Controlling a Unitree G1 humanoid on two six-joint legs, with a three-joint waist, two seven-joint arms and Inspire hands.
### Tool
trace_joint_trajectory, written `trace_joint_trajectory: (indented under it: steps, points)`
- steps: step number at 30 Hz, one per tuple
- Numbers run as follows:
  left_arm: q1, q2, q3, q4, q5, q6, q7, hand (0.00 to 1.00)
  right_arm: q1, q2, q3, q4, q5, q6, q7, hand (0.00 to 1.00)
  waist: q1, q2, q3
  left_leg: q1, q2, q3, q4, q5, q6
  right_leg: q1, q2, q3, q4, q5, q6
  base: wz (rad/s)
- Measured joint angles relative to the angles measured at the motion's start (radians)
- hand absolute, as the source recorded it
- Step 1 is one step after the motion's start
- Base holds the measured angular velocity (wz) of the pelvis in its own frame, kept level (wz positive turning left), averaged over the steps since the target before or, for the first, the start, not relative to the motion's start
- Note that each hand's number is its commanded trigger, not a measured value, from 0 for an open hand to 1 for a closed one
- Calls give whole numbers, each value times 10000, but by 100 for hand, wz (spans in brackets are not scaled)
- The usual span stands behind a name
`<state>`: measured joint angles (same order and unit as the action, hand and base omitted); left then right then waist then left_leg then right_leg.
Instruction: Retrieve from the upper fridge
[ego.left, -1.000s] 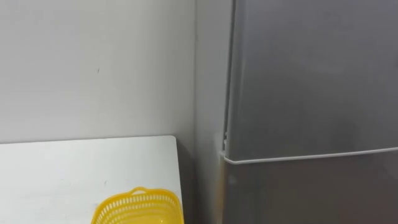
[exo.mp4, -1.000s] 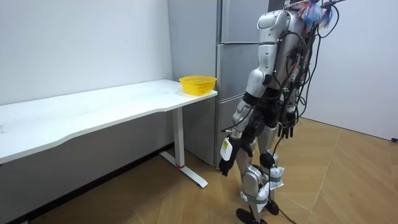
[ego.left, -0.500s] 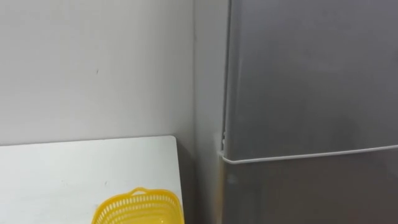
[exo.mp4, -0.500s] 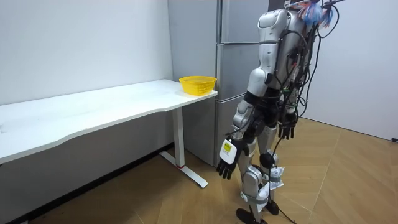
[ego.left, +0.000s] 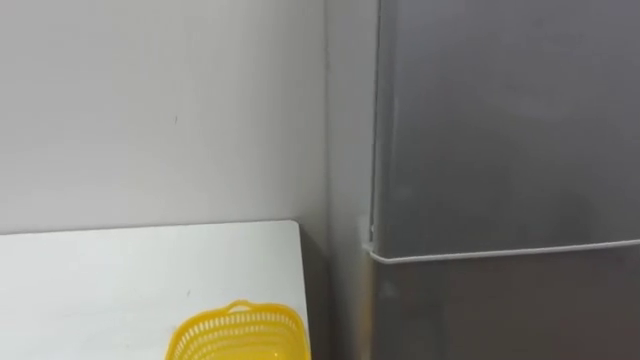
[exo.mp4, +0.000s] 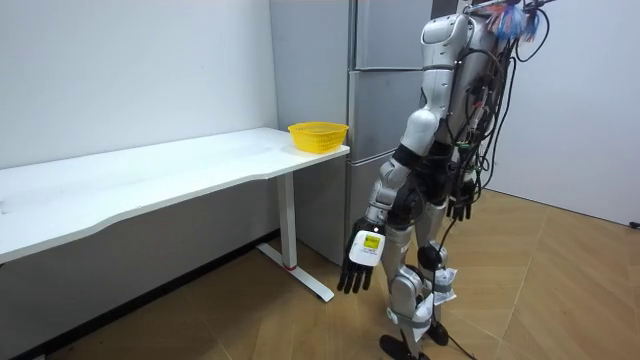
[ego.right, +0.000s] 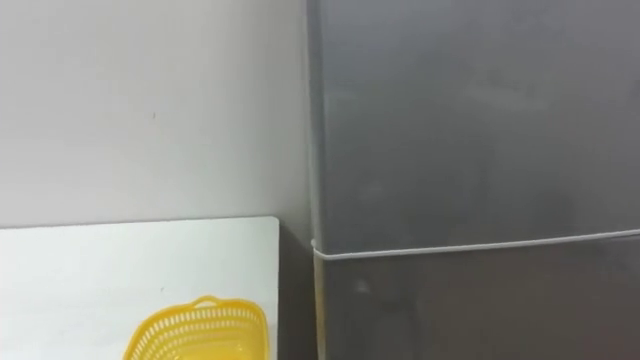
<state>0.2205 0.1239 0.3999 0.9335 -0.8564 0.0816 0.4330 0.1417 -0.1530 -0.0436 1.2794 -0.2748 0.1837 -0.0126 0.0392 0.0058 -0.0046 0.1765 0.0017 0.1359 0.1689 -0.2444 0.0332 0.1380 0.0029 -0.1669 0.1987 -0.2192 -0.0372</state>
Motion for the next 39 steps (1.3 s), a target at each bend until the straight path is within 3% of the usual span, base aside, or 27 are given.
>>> trace_joint_trajectory:
  steps: [2, 8, 13, 15, 17, 19, 21, 22, 25, 27, 28, 33, 36, 39]
  points:
    - [23, 6, 323, -708, -516, -444, 734, 0, 41, -13, -7, -178, -54, -247, -108, 0, 20, 25, -35, -123, -5, -17, 52, 2, 1, -127, -12, -44, 61, 2, -3, -4]
    - [360, 15, 485, -2747, -512, -1476, 2334, 0, 377, -18, -245, -602, -75, -743, -244, 0, 117, 73, -85, -172, -11, -29, 59, 2, 0, -178, -20, -46, 57, 2, -4, 0]
    - [315, 54, 939, -4928, 1387, -2155, 4144, 0, 709, -14, -289, -815, -453, -1000, -419, 0, 270, 67, -89, -89, -30, -52, 8, 3, 2, -180, -16, 5, 44, 1, -2, -2]
    - [284, 104, 1055, -6036, 1898, -2233, 4806, 0, 727, -5, -277, -837, -439, -997, -426, 0, 296, 104, -104, -93, -40, -96, 10, 3, 3, -180, -13, 11, 45, 0, 0, 0]
    - [131, 317, 1097, -6990, 2595, -2348, 5283, 0, 719, -2, -279, -830, -399, -1035, -441, 0, 325, 118, -103, -128, -83, -321, 10, 2, 9, -163, -12, 8, 49, 0, 0, 0]
    - [96, 631, 1126, -8654, 3751, -2460, 5699, 0, 694, 1, -277, -814, -314, -1087, -441, 0, 354, 132, -98, -135, -137, -637, 15, 2, 18, -174, -4, 4, 48, 0, -1, 0]
    - [-33, 866, 1117, -9724, 4749, -2567, 5821, 0, 709, 0, -278, -819, -253, -1072, -432, 0, 339, 160, -88, -130, -137, -644, 13, 5, 24, -169, -1, 14, 52, 0, -1, 2]
    - [-165, 1000, 1184, -10215, 5602, -2607, 5791, 0, 758, 6, -280, -816, -269, -1081, -417, 0, 353, 214, -90, -132, -136, -645, 25, 7, 26, -163, 1, 5, 52, 0, -2, 0]
    - [-344, 1197, 1345, -12021, 6756, -2624, 5758, 0, 768, 15, -270, -778, -325, -1097, -407, 0, 256, 286, -44, -158, -142, -690, 51, 4, 30, -156, -3, -12, 15, 1, -2, 0]
    - [-405, 1403, 1358, -12957, 7015, -2626, 5572, 0, 755, -3, -244, -771, -309, -1091, -398, 0, 200, 369, 1, -161, -146, -715, 51, 4, 30, -145, -1, -7, -18, 1, -3, 2]
    - [-466, 1450, 1359, -13499, 7013, -2625, 5308, 0, 768, -19, -259, -746, -319, -1074, -368, 0, 138, 397, 53, -185, -155, -783, 49, 5, 31, -108, 1, -44, -111, 17, 8, 9]
    - [-726, 1452, 996, -14870, 6524, -2627, 3810, 0, 728, -20, -236, -760, -364, -1086, -47, 0, -106, 532, 92, -294, -154, -847, 197, 8, 31, -98, -4, -125, -111, 20, 7, 6]
    - [-1074, 1451, 268, -14964, 5968, -2617, 2575, 0, 660, -57, -222, -736, -384, -1083, 244, 0, -355, 519, 140, -378, -164, -1002, 304, 8, 30, -77, -32, -303, -179, 17, 1, 15]
    - [-1478, 1452, -627, -15011, 5311, -2350, 1162, 0, 568, -57, -223, -723, -422, -1060, 468, 0, -452, 495, 150, -468, -160, -1005, 356, 8, 30, -136, -25, -274, -156, 21, -5, 3]
